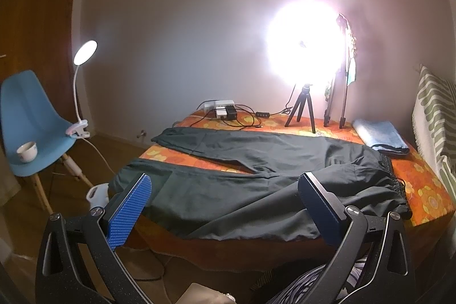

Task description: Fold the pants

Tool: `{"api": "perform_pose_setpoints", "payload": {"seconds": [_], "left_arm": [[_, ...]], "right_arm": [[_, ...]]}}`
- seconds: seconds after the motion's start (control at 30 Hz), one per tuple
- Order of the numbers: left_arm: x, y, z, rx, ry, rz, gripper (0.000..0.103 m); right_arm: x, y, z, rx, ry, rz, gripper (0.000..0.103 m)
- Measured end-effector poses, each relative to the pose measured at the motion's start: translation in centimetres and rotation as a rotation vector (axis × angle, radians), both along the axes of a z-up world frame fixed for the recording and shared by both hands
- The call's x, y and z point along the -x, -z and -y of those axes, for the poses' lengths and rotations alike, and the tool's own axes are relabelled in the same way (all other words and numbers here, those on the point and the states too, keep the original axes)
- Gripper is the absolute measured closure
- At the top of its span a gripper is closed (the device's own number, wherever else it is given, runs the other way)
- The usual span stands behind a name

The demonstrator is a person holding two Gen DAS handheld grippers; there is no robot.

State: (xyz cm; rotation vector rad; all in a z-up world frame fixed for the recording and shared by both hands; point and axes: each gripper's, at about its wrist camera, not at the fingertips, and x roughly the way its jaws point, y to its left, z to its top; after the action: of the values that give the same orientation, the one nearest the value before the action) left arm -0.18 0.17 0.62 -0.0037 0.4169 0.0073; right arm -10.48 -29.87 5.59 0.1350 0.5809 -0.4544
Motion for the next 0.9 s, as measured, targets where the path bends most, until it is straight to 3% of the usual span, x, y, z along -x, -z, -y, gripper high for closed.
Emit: {"api": "perform_pose_setpoints", "payload": {"seconds": [0.9], "left_arm": [[0.0, -0.1, -0.2, 0.004, 0.008, 0.018, 0.0]], "right_arm": [[0.2, -1.3, -0.3, 0.042, 0.043, 0.009, 0.0]]}}
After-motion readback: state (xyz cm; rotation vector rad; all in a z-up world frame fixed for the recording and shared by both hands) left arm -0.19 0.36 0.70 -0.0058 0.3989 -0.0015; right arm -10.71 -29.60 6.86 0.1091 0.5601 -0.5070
